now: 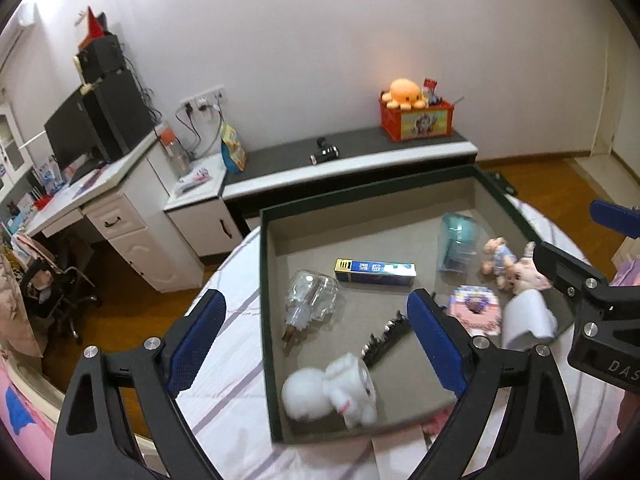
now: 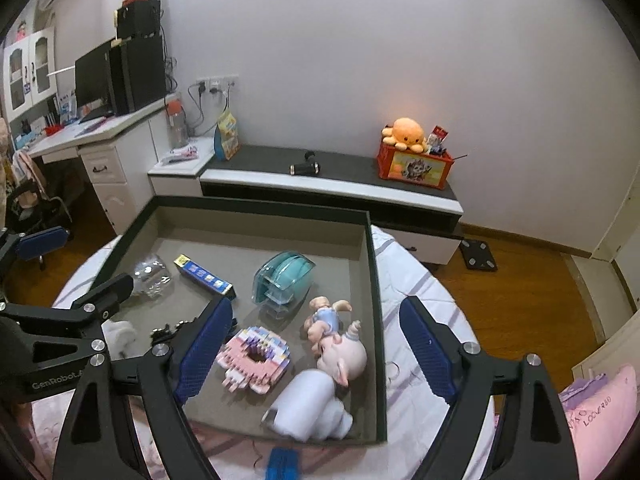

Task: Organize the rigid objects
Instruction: 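Lower the bottle and doll into the box and open both grippers, then withdraw both grippers and move them toward the charger and highlighter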

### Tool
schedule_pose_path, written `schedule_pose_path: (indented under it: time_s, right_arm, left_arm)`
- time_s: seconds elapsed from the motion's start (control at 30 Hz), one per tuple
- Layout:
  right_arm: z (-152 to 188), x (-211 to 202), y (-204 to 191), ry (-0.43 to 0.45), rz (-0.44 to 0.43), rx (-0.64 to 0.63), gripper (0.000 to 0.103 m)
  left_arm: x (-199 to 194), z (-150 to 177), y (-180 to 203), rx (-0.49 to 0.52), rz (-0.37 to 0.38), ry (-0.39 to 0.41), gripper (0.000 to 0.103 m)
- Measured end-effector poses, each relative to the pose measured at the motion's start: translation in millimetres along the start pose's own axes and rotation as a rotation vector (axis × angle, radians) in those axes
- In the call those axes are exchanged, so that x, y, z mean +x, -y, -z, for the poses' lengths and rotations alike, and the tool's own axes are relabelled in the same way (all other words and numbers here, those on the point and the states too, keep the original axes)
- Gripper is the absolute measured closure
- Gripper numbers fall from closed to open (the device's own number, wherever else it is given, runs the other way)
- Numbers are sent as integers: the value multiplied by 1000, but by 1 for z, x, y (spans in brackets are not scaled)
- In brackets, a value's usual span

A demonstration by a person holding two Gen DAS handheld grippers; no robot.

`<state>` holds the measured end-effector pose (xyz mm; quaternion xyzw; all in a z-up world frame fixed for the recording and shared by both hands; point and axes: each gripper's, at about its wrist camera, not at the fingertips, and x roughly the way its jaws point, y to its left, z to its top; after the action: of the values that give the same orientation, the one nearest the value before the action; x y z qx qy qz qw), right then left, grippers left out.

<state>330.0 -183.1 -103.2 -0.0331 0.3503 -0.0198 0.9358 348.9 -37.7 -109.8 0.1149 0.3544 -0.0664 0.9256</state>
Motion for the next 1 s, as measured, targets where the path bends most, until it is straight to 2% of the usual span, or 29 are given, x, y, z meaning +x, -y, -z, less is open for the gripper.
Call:
schedule_pose_path:
  time_s: [0.1,0.27,0.53,0.8,1.0]
  right_arm:
    - [7,-28,-2,27,5,4,17]
    - [24,-75,-5,67,8,16,17]
    - [56,-152,-12,129,35,20,16]
    - [77,-230,-17,270,61,21,15]
    - [84,-264,-18,337,66,21,15]
  left_arm:
    - [-31,9,-4,-21,-8,44,9]
    - [-86,33,-12,-57,-68,128,1]
    - [-165,69,-19,-99,-76,218,0]
    - [-237,92,-18,-119,-103,346,0]
    - [-275,101,-11,-99,-96,429,0]
